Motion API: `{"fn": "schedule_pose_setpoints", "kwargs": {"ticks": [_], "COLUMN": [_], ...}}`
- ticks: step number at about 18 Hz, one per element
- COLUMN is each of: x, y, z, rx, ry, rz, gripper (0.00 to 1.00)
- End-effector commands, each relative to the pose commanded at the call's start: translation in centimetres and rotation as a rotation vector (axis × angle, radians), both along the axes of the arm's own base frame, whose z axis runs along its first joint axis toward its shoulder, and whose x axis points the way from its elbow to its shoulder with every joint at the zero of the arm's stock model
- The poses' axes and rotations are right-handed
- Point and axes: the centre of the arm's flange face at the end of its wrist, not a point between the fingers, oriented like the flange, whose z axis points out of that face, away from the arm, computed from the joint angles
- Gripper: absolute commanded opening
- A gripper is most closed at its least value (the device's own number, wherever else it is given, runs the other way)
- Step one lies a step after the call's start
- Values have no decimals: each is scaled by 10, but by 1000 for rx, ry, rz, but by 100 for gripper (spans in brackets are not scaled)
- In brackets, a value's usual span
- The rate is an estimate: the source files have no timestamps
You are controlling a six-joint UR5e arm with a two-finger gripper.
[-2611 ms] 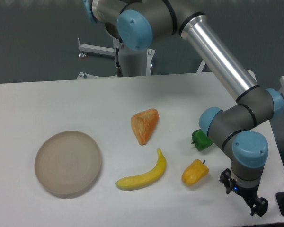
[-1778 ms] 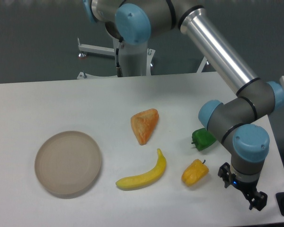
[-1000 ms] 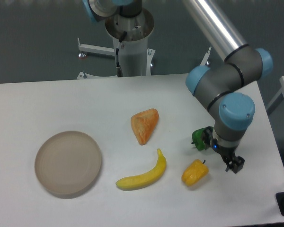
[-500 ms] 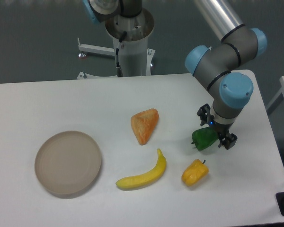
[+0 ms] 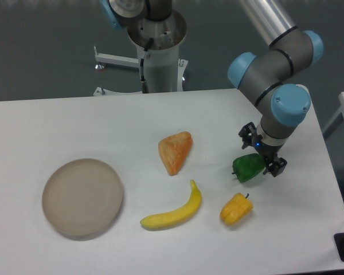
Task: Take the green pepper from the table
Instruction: 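Align the open gripper above the green pepper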
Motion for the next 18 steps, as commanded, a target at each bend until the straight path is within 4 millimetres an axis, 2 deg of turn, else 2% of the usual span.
{"fn": "schedule_pose_setpoints", "kwargs": {"ticks": [18], "x": [2], "y": [1], "z": [-12], "rx": [24], "ry": [2], "rz": [-1], "gripper": [100]}}
